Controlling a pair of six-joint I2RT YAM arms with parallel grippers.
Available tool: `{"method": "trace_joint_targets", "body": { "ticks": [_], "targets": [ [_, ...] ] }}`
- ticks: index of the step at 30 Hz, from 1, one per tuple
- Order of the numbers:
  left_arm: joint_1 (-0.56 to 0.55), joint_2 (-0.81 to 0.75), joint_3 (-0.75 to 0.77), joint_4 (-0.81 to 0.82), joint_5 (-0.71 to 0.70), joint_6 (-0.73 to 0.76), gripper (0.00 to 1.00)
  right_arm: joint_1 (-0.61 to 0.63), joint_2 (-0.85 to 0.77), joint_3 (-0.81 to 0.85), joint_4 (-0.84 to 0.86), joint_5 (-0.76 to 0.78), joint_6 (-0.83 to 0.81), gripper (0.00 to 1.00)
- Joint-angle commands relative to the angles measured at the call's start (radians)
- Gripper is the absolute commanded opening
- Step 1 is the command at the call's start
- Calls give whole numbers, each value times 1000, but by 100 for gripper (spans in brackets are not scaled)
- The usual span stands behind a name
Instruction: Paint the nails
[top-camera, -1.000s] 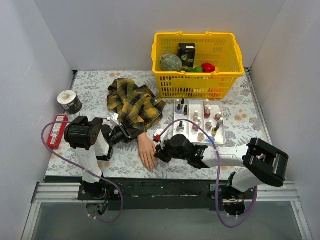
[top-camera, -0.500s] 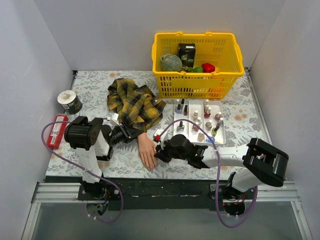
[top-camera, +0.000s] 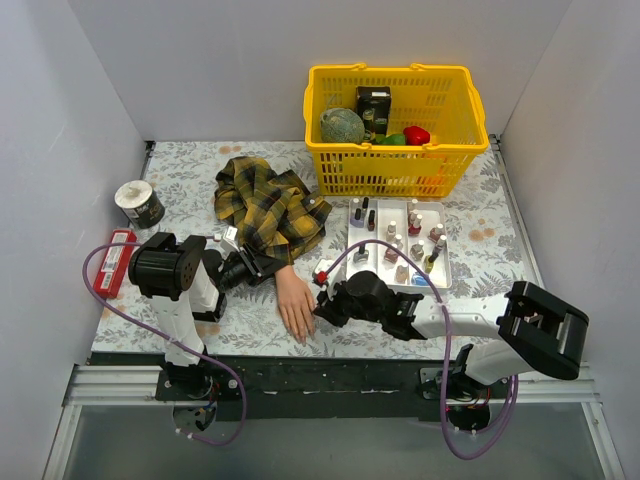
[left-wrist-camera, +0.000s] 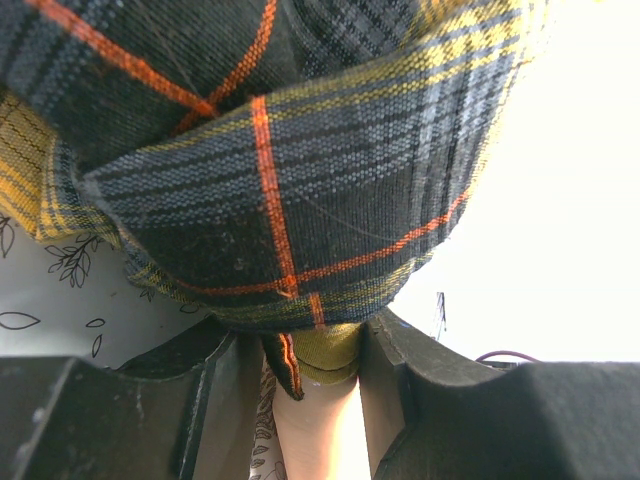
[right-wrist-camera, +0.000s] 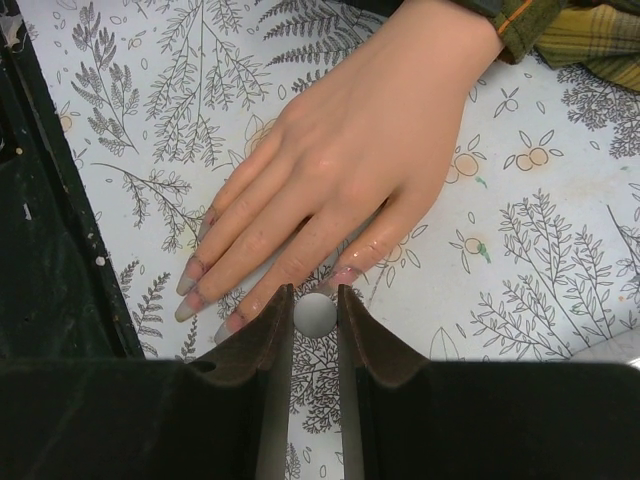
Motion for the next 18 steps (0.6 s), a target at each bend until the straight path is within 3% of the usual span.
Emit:
{"method": "trace_joint_targets", "body": {
  "ticks": [1,18],
  "targets": [
    [-6,-26,-27,21,17,78,17,-3,-43,-11,19,48,2,1],
    [-6,-30,-27,22,18,77,17,-3,23,44,24,16,-3,1]
  ]
}}
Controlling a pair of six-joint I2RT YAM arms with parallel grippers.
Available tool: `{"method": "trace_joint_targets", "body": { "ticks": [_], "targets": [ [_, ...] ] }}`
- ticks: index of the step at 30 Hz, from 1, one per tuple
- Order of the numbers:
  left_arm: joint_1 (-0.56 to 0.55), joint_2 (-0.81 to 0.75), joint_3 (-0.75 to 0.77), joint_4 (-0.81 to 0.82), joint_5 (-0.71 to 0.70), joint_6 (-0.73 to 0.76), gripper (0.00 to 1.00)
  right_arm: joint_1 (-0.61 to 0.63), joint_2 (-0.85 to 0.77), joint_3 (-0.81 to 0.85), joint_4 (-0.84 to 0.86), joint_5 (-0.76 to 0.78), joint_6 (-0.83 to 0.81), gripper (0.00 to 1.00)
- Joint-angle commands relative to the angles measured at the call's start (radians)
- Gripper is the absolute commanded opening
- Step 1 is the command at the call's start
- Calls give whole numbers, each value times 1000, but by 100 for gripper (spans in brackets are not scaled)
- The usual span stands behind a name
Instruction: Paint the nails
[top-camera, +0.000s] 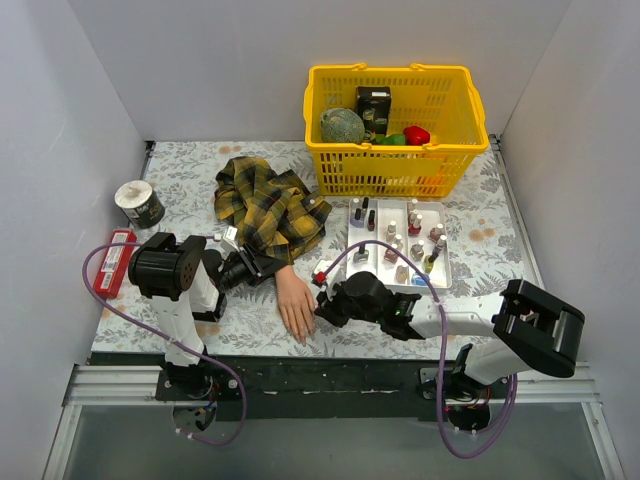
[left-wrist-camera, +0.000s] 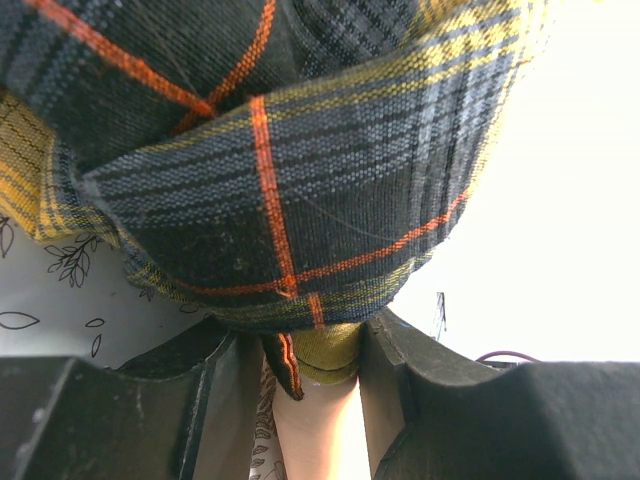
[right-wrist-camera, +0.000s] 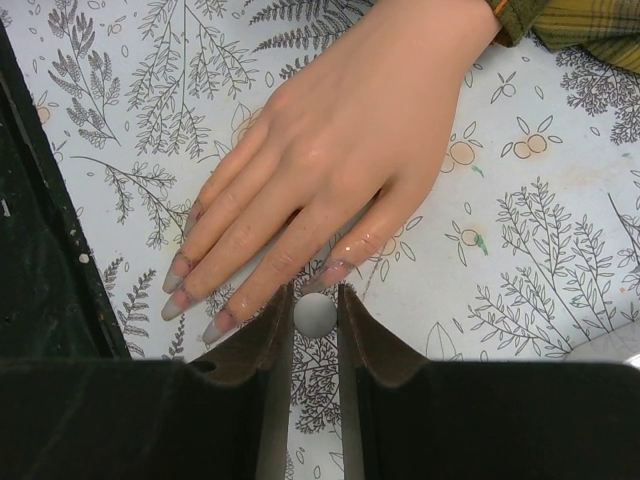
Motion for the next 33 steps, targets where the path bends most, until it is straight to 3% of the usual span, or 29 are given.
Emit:
{"method": "trace_joint_targets", "body": {
  "ticks": [1,33],
  "targets": [
    [-6,-28,-27,24,17,78,17,-1,14,48,26,-11,-4,1],
    [-6,-29,-30,27,20,76,17,-3,43,80,48,-63,-4,1]
  ]
}}
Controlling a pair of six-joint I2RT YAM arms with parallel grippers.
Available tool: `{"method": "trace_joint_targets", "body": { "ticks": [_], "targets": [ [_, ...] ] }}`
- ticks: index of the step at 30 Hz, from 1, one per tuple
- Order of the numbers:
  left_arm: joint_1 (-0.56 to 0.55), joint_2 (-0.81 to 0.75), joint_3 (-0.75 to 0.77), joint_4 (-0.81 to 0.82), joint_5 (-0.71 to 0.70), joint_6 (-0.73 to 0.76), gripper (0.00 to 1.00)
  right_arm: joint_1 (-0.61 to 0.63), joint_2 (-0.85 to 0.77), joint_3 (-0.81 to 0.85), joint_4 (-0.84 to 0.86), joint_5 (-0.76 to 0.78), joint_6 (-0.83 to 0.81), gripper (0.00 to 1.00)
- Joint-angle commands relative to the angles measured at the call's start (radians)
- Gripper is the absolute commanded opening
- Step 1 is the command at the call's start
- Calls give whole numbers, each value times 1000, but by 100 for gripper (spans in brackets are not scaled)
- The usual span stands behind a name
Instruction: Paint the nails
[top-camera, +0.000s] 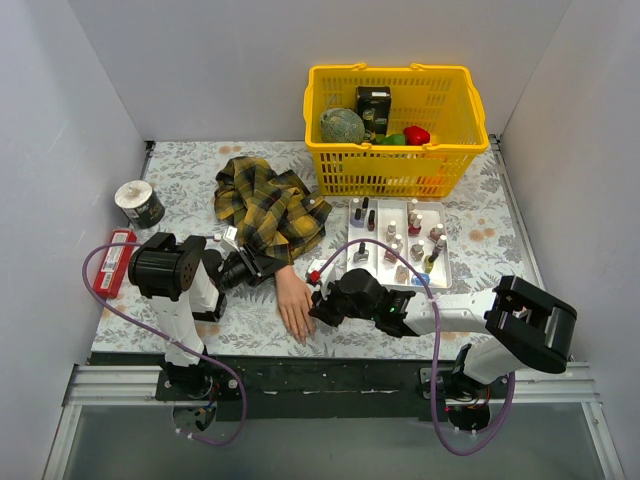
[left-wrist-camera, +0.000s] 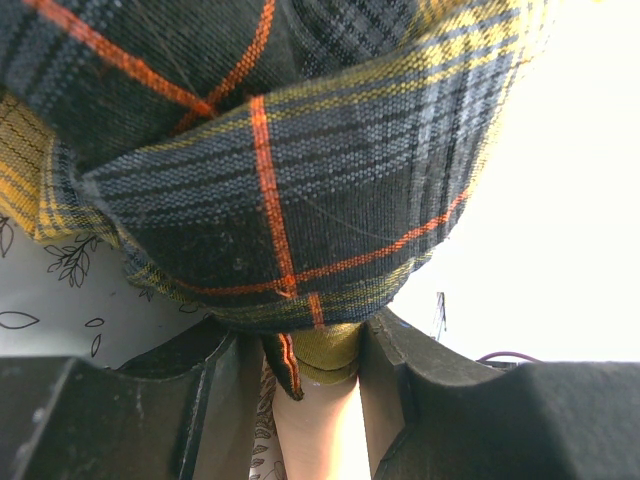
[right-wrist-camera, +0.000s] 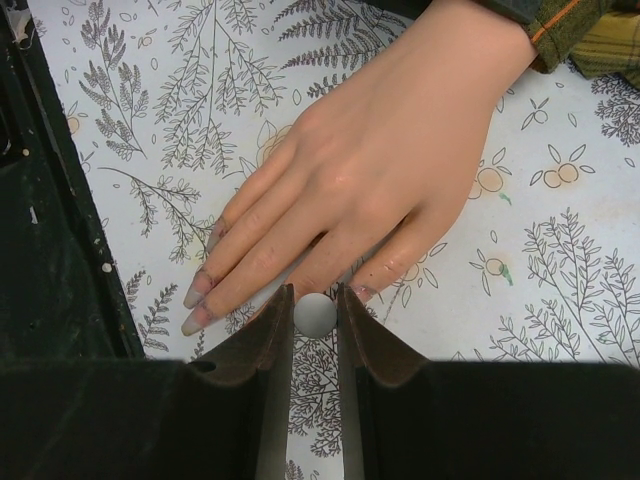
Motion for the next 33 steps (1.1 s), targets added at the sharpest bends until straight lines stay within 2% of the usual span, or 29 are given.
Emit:
{"method": "trace_joint_targets", "body": {
  "ticks": [1,12,33],
  "targets": [
    [-4,-28,-30,29,20,75,17,0,-5,37,45,-6,-5,1],
    [-6,-28,-29,33,23,73,17,-2,-2,51,27,55,-15,1],
    [-4,-31,-33,36,23,72,17,-11,17,68,16,73,-16,1]
  ]
}}
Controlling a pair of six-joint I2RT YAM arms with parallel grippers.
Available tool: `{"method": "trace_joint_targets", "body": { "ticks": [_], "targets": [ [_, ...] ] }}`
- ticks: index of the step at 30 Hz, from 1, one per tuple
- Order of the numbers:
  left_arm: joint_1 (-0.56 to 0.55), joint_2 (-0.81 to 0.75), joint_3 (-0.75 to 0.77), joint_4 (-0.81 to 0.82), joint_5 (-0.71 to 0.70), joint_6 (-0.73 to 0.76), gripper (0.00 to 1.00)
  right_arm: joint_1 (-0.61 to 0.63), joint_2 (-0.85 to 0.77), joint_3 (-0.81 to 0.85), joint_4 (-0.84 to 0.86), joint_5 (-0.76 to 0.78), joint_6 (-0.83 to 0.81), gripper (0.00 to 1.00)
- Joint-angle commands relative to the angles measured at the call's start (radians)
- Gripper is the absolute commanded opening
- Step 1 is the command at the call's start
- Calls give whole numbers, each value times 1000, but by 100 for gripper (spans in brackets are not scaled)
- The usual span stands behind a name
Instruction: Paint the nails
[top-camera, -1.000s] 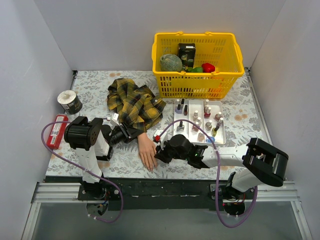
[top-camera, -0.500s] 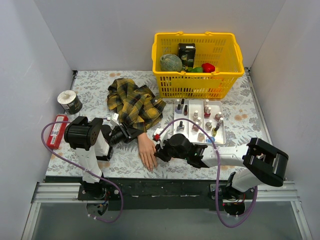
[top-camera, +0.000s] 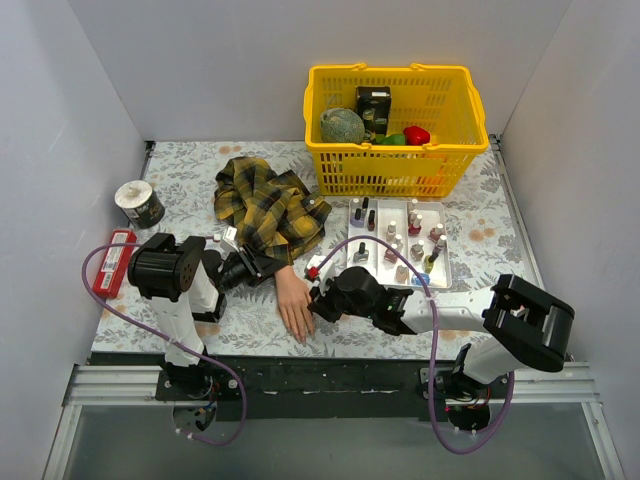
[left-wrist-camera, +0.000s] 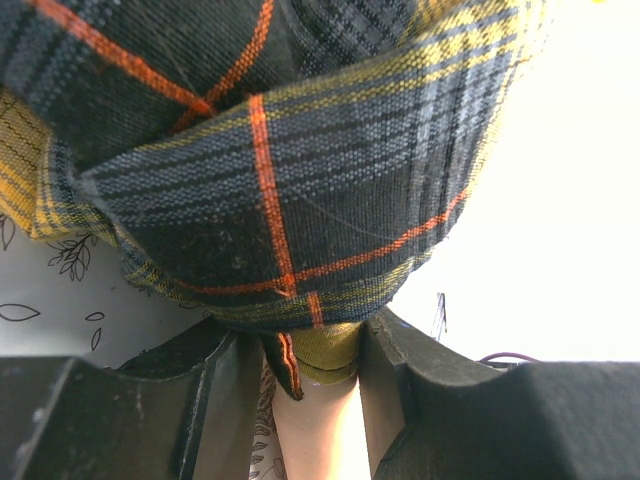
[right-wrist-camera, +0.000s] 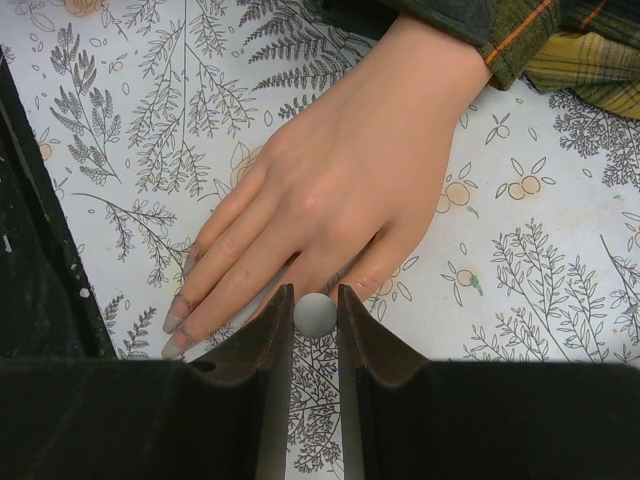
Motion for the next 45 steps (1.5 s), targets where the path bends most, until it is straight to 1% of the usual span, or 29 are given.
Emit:
{"method": "trace_joint_targets", "body": {
  "ticks": [1,23,27,31,36,37,41,45],
  "targets": [
    [-5,-23,-27,37,27,72,17,-10,6,43,17,16,-13,1],
    [-6,-28,-27,39,28,72,17,-22,6,52,-21,72,-10,1],
    [-5,-29,-30,40,31,70,17,-20,-55,22,-7,65,-13,1],
    [-5,-42,-30,29,25,76,17,-22,-132,-44,25,51,-19,1],
    [-6,-31,-27,34,27,75,17,-20,-184,-93,37,-7,-25,1],
    [-5,-29,-27,34,28,73,17,-22,-184,-95,37,-18,-31,1],
    [-5,-36,-27,26,22,78,17,-20,-169,-93,60,-160,-42,1],
    [-5,-36,-25,23,19,81,17,3,-138,-73,57,-216,-57,1]
  ]
}}
